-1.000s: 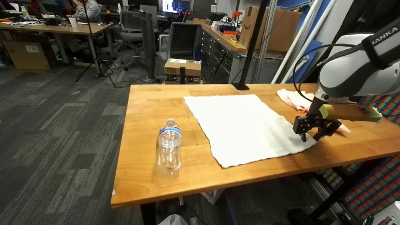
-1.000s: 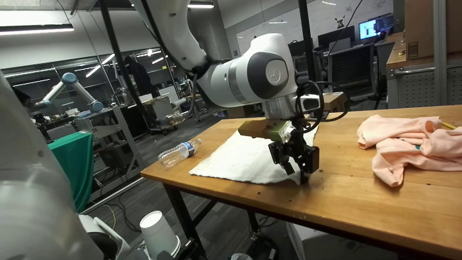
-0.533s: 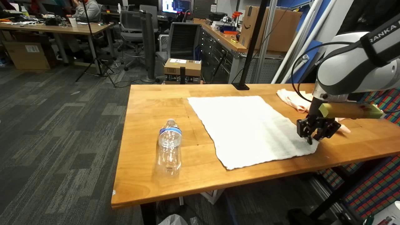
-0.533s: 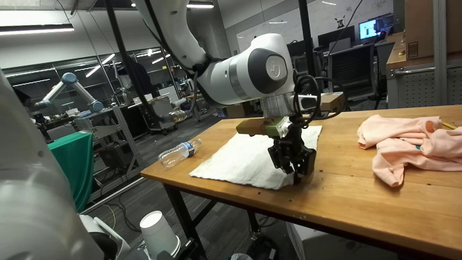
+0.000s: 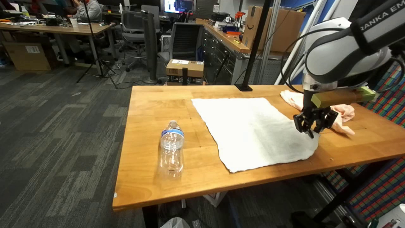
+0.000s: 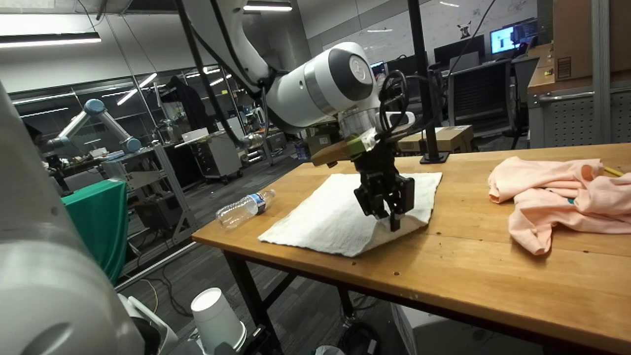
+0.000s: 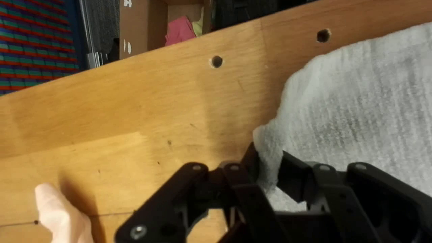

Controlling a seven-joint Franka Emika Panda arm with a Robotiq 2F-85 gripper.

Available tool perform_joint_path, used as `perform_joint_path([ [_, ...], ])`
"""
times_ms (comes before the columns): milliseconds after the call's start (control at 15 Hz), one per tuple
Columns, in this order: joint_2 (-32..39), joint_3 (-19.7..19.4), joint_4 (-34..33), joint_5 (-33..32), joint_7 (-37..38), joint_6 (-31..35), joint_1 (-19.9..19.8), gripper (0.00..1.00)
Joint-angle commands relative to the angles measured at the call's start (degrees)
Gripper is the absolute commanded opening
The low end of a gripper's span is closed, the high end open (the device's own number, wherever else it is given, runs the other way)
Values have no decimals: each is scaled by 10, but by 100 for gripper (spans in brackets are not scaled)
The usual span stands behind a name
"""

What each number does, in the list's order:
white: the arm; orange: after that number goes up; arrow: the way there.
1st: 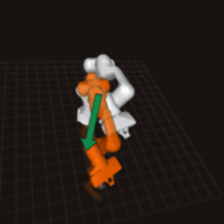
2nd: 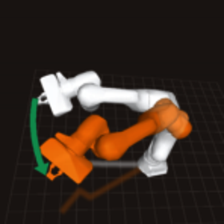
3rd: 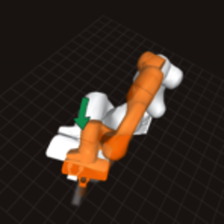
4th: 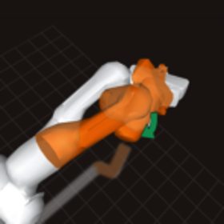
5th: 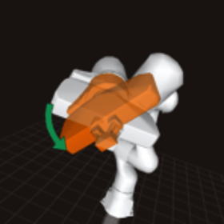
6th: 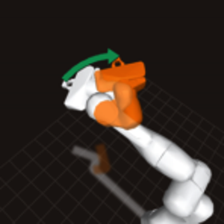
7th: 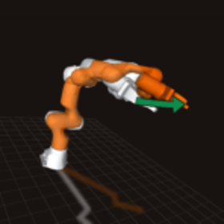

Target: Fold the white towel into a triangle twice.

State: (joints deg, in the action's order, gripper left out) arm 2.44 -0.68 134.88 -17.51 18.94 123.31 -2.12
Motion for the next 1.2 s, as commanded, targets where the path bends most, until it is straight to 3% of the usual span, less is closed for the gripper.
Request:
perform_joint_path([
  [0, 40, 20, -83, -17, 23, -68, 36, 4],
  [667, 169, 56, -299, -13, 73, -191, 141, 4],
  [1133, 220, 56, -483, 7, 105, -236, 186, 4],
])
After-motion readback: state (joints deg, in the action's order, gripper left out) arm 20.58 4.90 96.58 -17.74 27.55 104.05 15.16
